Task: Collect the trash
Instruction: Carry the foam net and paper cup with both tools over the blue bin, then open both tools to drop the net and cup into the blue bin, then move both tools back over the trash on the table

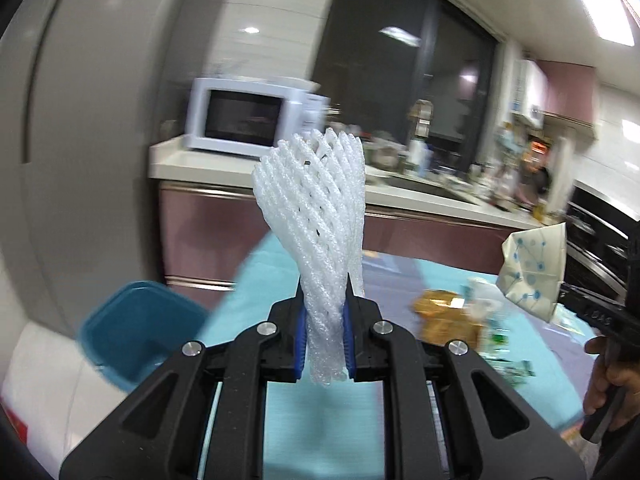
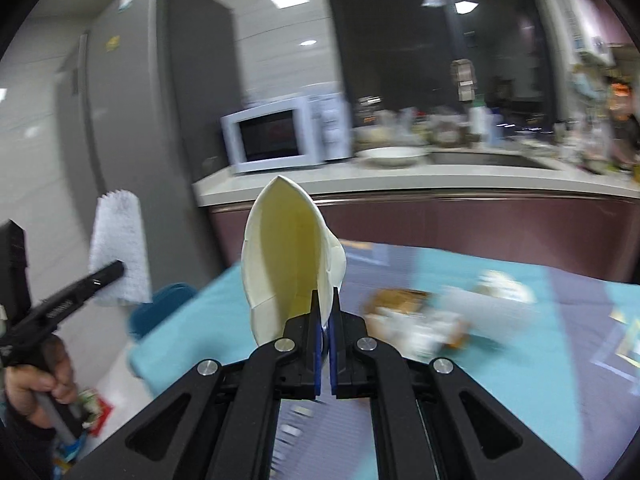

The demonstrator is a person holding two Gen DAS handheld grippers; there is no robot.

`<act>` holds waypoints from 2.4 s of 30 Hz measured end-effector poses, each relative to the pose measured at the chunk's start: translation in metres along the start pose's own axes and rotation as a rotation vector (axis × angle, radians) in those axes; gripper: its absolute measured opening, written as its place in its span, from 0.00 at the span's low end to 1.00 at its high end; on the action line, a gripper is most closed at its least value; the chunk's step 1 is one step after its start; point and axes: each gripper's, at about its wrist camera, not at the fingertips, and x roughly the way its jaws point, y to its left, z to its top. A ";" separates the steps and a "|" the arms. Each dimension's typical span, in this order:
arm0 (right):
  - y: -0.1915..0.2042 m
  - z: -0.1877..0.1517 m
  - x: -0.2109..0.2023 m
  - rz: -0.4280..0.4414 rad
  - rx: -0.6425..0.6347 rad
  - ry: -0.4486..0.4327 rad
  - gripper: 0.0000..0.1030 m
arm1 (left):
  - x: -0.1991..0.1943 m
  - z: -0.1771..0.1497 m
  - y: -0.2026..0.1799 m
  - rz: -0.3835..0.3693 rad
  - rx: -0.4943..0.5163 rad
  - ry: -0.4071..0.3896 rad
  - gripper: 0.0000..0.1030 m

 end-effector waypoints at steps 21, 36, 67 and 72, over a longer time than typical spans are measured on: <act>0.213 0.011 0.320 0.440 -0.008 0.562 0.02 | 0.107 -0.044 0.256 0.294 -0.206 0.367 0.18; 0.228 -0.002 0.343 0.370 -0.046 0.566 0.34 | 0.122 -0.063 0.268 0.336 -0.241 0.383 0.92; -0.055 -0.109 -0.052 -0.379 0.112 -0.105 0.93 | 0.016 -0.080 -0.114 -0.182 0.246 0.028 0.95; -0.089 -0.135 -0.065 -0.457 0.190 -0.058 0.93 | 0.044 -0.101 -0.156 -0.266 0.282 0.083 0.95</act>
